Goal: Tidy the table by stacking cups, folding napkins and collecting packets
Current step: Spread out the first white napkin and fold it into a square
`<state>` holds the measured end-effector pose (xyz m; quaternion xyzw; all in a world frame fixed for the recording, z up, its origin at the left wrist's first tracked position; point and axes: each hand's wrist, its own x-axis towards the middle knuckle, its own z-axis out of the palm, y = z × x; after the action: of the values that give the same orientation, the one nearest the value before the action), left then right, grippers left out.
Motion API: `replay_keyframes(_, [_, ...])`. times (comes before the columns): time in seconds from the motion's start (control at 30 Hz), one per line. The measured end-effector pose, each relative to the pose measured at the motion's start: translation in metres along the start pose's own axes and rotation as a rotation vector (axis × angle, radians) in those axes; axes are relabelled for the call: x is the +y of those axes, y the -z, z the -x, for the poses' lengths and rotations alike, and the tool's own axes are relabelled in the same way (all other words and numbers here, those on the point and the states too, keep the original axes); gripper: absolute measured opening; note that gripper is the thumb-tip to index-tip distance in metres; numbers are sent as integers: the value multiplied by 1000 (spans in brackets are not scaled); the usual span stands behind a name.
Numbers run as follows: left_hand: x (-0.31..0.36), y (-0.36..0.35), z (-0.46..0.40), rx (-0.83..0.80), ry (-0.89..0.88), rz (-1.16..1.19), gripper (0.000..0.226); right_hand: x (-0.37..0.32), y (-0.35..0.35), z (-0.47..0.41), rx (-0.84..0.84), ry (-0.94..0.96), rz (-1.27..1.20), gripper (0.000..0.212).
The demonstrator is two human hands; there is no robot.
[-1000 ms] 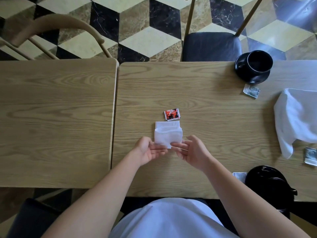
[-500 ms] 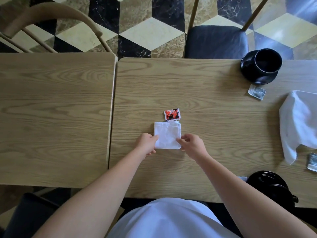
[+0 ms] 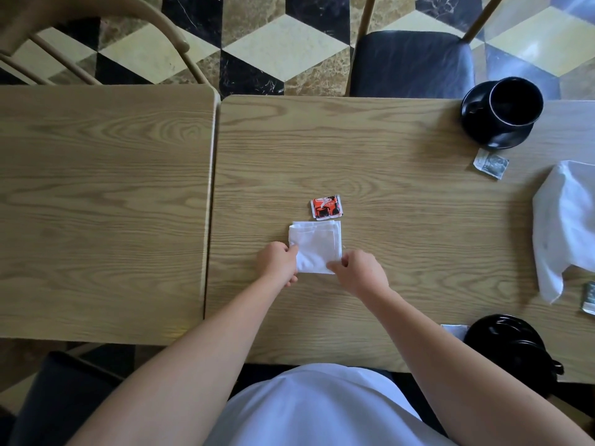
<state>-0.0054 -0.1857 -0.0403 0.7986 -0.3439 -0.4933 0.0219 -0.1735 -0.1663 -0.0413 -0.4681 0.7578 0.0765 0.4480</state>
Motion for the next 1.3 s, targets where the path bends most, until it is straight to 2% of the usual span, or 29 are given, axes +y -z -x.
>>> replay_keyframes(0.1, [0,2,7,137,-170,-205,32,0,0,9,110,82,17,33])
replay_keyframes(0.13, [-3,2,10,176,-296,-291,31,-1,-2,12,146,177,66,32])
replay_keyframes(0.2, [-9,1,15,229,-665,-542,26,-5,-7,18,214,445,241,31])
replay_keyframes(0.27, [-13,1,15,252,-925,-759,35,-12,-9,17,296,625,436,38])
replay_keyframes(0.33, [-12,3,10,220,-970,-817,38,-18,-6,8,286,651,541,46])
replay_keyframes(0.43, [-5,4,1,112,-891,-889,26,-21,-1,-10,148,621,549,47])
replay_keyframes(0.53, [7,4,-10,13,-814,-998,37,-23,5,-25,44,610,529,49])
replay_keyframes(0.6, [15,3,-15,-33,-786,-1080,47,-25,6,-31,47,618,571,47])
replay_keyframes(0.73, [27,-2,-23,-53,-669,-1096,63,-28,5,-42,51,615,603,49])
replay_keyframes(0.87, [37,-11,-24,-44,-580,-1107,71,-30,5,-48,11,602,585,63])
replay_keyframes(0.97, [41,-9,-19,-64,-582,-1069,68,-33,9,-44,-18,573,547,62])
replay_keyframes(1.0, [39,-6,-17,-90,-576,-991,62,-32,10,-40,-25,565,491,58])
replay_keyframes(1.07, [29,2,-13,-69,-511,-626,41,-20,9,-29,38,531,230,40])
replay_keyframes(1.13, [9,7,-7,166,-403,-225,16,-2,3,-15,225,373,-113,26])
replay_keyframes(1.17, [0,7,-2,296,-309,-84,11,6,-1,-8,312,251,-246,25])
replay_keyframes(1.2, [-8,6,1,353,-205,24,11,13,-4,-3,351,121,-337,26])
replay_keyframes(1.23, [-14,4,4,328,-98,108,14,17,-8,0,341,5,-387,29])
replay_keyframes(1.3, [-21,-5,6,167,61,275,20,20,-16,4,221,-131,-440,30])
